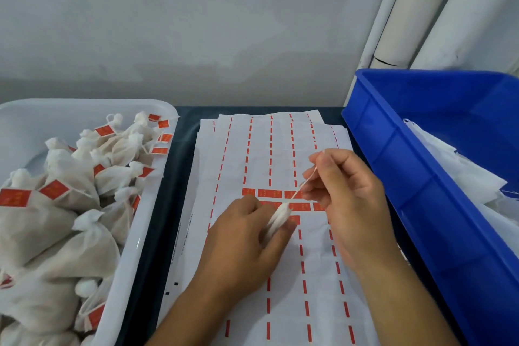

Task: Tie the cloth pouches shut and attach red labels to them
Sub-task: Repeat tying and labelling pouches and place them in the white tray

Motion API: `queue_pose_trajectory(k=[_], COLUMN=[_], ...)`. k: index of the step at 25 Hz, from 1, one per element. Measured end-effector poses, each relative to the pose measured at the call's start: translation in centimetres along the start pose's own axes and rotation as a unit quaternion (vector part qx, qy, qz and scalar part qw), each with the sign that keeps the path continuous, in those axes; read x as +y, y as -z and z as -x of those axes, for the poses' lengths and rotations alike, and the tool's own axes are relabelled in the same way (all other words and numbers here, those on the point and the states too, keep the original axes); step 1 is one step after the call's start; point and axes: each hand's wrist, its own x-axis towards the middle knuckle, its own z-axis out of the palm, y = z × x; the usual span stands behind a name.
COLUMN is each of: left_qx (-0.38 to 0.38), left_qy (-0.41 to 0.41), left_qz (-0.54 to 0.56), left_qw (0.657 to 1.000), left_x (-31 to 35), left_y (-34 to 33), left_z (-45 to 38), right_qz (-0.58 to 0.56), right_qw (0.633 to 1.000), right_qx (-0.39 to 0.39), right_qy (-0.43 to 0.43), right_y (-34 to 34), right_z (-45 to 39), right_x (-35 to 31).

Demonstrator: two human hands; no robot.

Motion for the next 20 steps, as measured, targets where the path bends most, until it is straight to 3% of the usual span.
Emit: queue_pose_trajectory(k=[3, 6, 10, 16, 20], left_qx=[0.008, 0.042, -0.142, -0.085, -0.055], left_qy=[0.002, 0.063, 0.187, 0.264, 0.293], left_qz=[0.035, 0.207, 0.377, 0.55, 0.628], left_qw=[0.999, 0.975, 0.896, 0.788, 0.719], left_x=[0.2, 1.3, 1.9, 1.4, 0.6], left_y=[0.2, 0.9, 1.7, 2.0, 2.7], left_z=[0.1, 0.1, -0.1, -0.9, -1.1], right_qz=[-0.033, -0.05, -0.035, 0.067, 0.179], right_qw=[0.999, 0.998, 0.995, 0.971, 0.948], right_qx=[-0.029, -0.045, -0.088, -0.225, -0.26], right_qy=[0.009, 0.012, 0.023, 0.044, 0.04], right_y=[0.0, 0.3, 0.4, -0.6, -0.6], right_z=[0.3, 0.5, 1.0, 2.1, 2.0], right_x=[-0.1, -0.5, -0.5, 0.3, 1.3])
